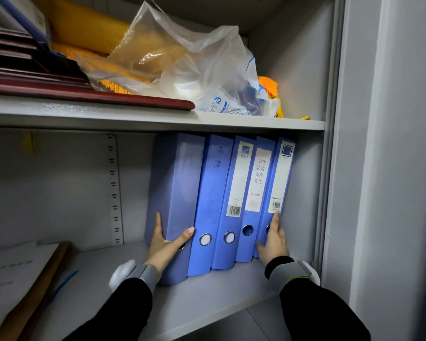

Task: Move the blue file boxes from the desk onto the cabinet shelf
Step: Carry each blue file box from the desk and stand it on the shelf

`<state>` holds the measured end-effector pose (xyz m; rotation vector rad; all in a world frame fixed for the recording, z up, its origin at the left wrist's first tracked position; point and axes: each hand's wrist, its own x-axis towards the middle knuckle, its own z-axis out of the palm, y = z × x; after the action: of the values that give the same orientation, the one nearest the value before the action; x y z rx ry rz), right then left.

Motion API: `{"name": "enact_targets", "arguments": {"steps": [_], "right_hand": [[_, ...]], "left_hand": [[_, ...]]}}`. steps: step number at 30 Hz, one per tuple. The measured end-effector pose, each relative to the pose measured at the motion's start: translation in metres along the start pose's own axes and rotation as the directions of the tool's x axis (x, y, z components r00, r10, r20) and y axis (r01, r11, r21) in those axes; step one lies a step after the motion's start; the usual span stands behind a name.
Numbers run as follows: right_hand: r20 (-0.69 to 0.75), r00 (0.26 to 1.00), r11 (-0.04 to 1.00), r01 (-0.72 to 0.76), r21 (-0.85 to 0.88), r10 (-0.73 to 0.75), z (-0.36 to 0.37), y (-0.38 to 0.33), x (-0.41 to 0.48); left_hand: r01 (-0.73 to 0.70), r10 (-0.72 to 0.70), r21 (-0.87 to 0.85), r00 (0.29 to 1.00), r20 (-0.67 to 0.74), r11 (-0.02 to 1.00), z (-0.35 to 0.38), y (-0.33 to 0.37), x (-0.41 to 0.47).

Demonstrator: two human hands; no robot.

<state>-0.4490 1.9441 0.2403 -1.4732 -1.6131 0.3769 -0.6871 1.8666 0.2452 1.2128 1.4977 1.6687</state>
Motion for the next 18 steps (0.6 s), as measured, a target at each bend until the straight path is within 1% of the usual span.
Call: {"name": "enact_targets", "arguments": {"steps": [1, 3, 7, 9, 11, 14, 15, 18], "right_hand": [[0.003, 1.000, 1.000, 0.005, -0.023, -0.005, -0.002, 0.002, 0.000], [0.020, 1.000, 1.000, 0.011, -0.008, -0.011, -0.004, 0.006, 0.000], [-0.025, 0.998, 0.983, 0.062, 0.172, -0.059, -0.007, 0.009, 0.007], [-0.055, 0.994, 0.974, 0.106, 0.200, -0.097, -0.006, 0.005, 0.008], [-0.078, 0.992, 0.984, 0.110, 0.137, -0.100, -0.003, 0.005, 0.009], [-0.028, 0.997, 0.995, 0.070, -0.069, -0.072, 0.010, 0.010, 0.010], [-0.018, 0.998, 0.992, 0.066, -0.103, -0.068, 0.015, 0.011, 0.010], [-0.045, 0.998, 0.997, 0.052, -0.061, -0.054, 0.024, 0.012, 0.011]], "left_hand": [[-0.009, 0.009, 0.009, 1.000, 0.004, 1.000, 0.007, -0.001, 0.001], [-0.022, 0.022, 0.038, 1.000, 0.003, 0.999, 0.020, -0.002, 0.003], [-0.032, 0.032, 0.110, 0.999, -0.003, 0.993, 0.048, -0.004, 0.009], [-0.032, 0.035, 0.102, 0.999, -0.025, 0.994, 0.052, -0.006, 0.011], [-0.033, 0.035, 0.080, 0.999, -0.028, 0.996, 0.056, -0.009, 0.012], [-0.037, 0.039, 0.058, 0.999, -0.029, 0.998, 0.057, -0.012, 0.012], [-0.038, 0.039, 0.052, 0.999, -0.027, 0.998, 0.057, -0.013, 0.012], [-0.040, 0.042, 0.056, 0.999, -0.027, 0.998, 0.057, -0.015, 0.013]]}}
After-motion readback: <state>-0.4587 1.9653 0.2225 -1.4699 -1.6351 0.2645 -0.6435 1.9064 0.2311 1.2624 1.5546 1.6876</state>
